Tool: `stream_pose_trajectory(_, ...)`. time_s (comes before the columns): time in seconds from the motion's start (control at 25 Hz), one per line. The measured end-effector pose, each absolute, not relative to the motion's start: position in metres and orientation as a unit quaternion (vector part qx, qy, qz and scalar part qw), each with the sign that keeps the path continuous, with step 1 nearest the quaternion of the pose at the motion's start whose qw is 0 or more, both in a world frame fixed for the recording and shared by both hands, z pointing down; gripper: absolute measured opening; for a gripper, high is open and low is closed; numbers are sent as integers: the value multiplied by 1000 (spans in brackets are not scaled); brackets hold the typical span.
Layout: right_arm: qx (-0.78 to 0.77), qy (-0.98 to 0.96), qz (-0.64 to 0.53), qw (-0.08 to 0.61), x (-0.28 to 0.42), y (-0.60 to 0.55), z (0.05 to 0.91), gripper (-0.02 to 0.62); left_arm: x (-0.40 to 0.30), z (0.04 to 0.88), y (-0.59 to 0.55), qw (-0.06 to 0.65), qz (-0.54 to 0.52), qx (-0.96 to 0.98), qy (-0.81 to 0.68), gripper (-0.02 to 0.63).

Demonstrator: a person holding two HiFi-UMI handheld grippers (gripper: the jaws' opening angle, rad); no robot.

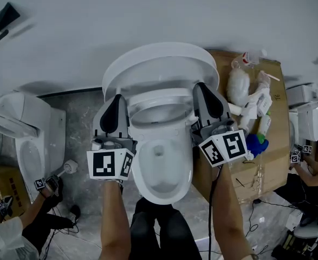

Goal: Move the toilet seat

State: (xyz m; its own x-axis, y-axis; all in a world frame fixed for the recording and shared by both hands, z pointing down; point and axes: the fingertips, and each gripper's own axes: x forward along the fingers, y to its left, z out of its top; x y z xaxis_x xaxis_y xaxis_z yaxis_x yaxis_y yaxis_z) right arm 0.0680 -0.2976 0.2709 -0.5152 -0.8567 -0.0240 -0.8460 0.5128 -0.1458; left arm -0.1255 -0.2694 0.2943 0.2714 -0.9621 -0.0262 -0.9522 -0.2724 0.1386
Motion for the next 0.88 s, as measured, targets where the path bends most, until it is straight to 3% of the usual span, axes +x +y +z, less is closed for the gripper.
stream_pose_trajectory(0.88, -484, 874, -46, -15, 65, -218, 265, 25, -105, 284, -212, 29, -34, 828, -560, 9)
